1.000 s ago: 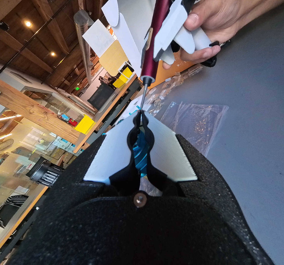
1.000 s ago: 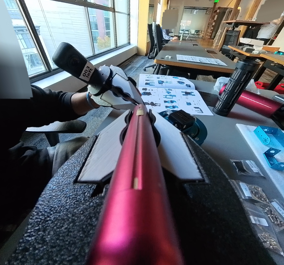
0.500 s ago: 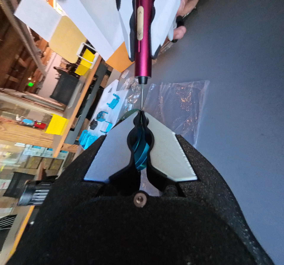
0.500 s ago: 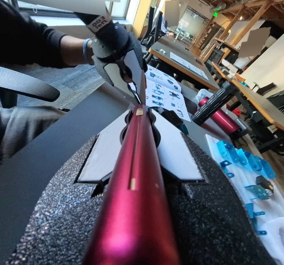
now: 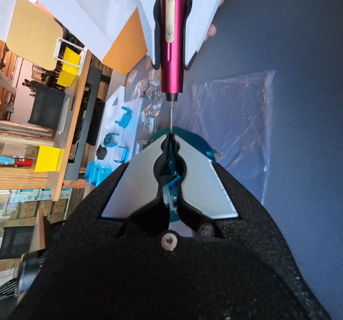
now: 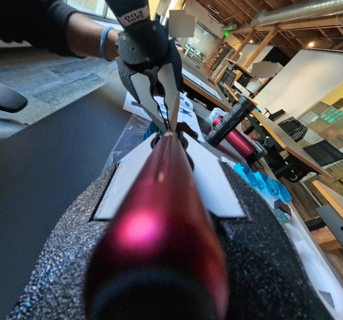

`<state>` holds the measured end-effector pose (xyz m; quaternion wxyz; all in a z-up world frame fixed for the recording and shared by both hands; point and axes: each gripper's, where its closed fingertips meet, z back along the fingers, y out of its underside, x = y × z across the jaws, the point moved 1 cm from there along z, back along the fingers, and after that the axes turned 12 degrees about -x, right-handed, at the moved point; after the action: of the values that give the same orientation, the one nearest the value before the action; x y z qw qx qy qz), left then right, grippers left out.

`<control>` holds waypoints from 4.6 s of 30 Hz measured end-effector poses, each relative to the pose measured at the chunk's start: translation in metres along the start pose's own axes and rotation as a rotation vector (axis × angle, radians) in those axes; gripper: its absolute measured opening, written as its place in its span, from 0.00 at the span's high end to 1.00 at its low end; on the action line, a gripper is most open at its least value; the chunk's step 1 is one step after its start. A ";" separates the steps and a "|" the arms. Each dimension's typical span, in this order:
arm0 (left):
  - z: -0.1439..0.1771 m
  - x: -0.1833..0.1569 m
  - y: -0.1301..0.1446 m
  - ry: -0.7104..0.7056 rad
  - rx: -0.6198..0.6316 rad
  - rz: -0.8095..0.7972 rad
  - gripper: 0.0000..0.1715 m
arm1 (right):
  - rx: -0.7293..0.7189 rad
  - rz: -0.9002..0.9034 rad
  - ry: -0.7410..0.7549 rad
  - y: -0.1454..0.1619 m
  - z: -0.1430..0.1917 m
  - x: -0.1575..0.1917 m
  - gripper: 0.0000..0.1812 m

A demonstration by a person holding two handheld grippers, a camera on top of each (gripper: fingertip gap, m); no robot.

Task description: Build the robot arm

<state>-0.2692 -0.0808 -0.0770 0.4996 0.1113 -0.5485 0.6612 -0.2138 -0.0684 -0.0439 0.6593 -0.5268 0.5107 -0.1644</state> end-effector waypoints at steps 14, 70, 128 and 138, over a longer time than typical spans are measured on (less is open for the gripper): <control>-0.013 -0.001 0.022 0.077 0.209 -0.236 1.00 | 0.050 0.443 0.140 0.028 -0.006 0.020 0.88; 0.017 0.021 0.046 0.011 0.224 0.848 0.73 | 0.031 0.722 0.062 0.044 -0.012 0.020 0.88; 0.015 0.017 0.048 0.105 0.195 0.761 0.74 | -0.022 0.417 0.143 0.038 0.008 -0.017 0.88; 0.015 0.018 0.048 0.096 0.253 0.833 0.75 | 0.186 -0.362 0.046 0.066 0.046 -0.034 0.88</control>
<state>-0.3216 -0.0784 -0.0886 0.1979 -0.0899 -0.4373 0.8727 -0.2105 0.0074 -0.0876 0.6529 -0.5430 0.4051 -0.3388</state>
